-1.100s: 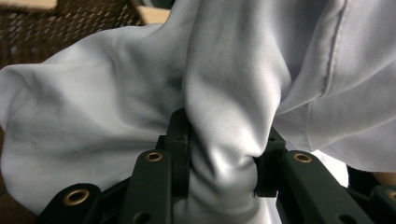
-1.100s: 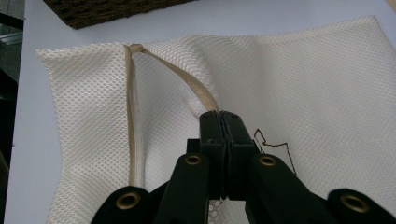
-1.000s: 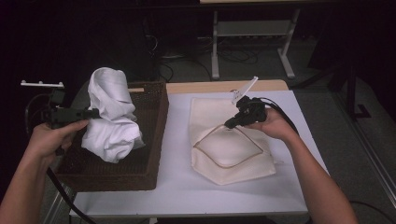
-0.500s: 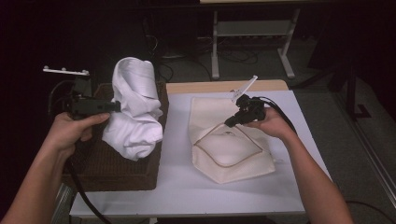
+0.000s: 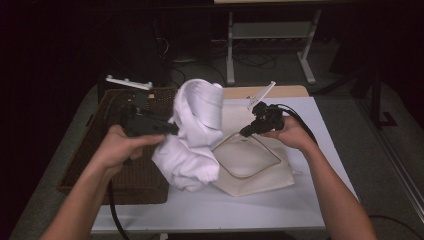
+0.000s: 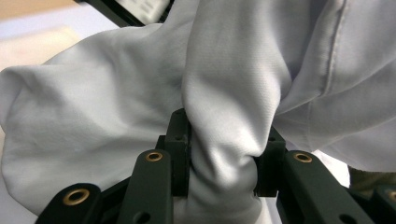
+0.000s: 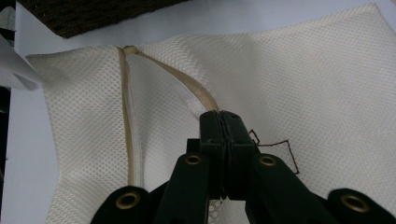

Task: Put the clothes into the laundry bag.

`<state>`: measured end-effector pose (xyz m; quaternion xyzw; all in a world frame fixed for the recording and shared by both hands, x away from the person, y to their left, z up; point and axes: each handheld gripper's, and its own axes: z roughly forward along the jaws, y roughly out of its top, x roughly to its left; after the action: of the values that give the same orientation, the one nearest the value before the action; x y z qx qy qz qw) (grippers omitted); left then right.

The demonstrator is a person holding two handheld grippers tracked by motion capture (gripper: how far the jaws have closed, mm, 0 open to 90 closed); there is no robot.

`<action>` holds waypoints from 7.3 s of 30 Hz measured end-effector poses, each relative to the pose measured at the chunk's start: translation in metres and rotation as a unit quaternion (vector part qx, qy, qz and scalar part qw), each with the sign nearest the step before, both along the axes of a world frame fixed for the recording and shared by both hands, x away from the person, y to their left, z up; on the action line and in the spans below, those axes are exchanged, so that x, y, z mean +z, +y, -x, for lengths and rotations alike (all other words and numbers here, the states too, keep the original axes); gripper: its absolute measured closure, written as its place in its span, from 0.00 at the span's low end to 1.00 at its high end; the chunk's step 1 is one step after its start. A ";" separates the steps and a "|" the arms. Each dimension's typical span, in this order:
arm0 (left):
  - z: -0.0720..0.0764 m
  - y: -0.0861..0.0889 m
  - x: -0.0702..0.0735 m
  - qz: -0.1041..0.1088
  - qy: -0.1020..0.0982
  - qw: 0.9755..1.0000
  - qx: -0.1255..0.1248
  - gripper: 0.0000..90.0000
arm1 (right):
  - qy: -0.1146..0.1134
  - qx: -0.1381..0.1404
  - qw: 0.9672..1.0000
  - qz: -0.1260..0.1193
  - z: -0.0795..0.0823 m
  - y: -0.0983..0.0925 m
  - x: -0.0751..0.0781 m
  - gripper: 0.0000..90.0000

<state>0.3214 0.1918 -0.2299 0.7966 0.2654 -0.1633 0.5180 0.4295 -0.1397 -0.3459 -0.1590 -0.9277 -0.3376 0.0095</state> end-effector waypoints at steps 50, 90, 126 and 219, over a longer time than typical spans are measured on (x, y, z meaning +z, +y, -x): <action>-0.027 -0.098 -0.184 -0.119 0.182 0.975 0.048 0.73 | -0.024 0.040 0.997 -0.067 0.048 -0.008 0.032 0.98; -0.026 -0.107 -0.155 -0.149 0.105 0.976 0.116 0.80 | -0.024 0.035 0.997 -0.058 0.055 -0.013 0.041 0.99; 0.001 -0.100 -0.126 -0.128 0.084 0.985 0.077 0.95 | -0.022 0.030 0.998 -0.046 0.055 -0.022 0.039 0.99; 0.022 -0.099 -0.182 -0.151 0.096 0.975 0.130 0.57 | 0.003 0.039 0.999 -0.024 0.060 -0.016 0.014 0.99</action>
<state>0.2994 0.0924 -0.4118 0.8048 0.4365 -0.1284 0.3811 0.3691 -0.1555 -0.3315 -0.1229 -0.9248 -0.3590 0.0292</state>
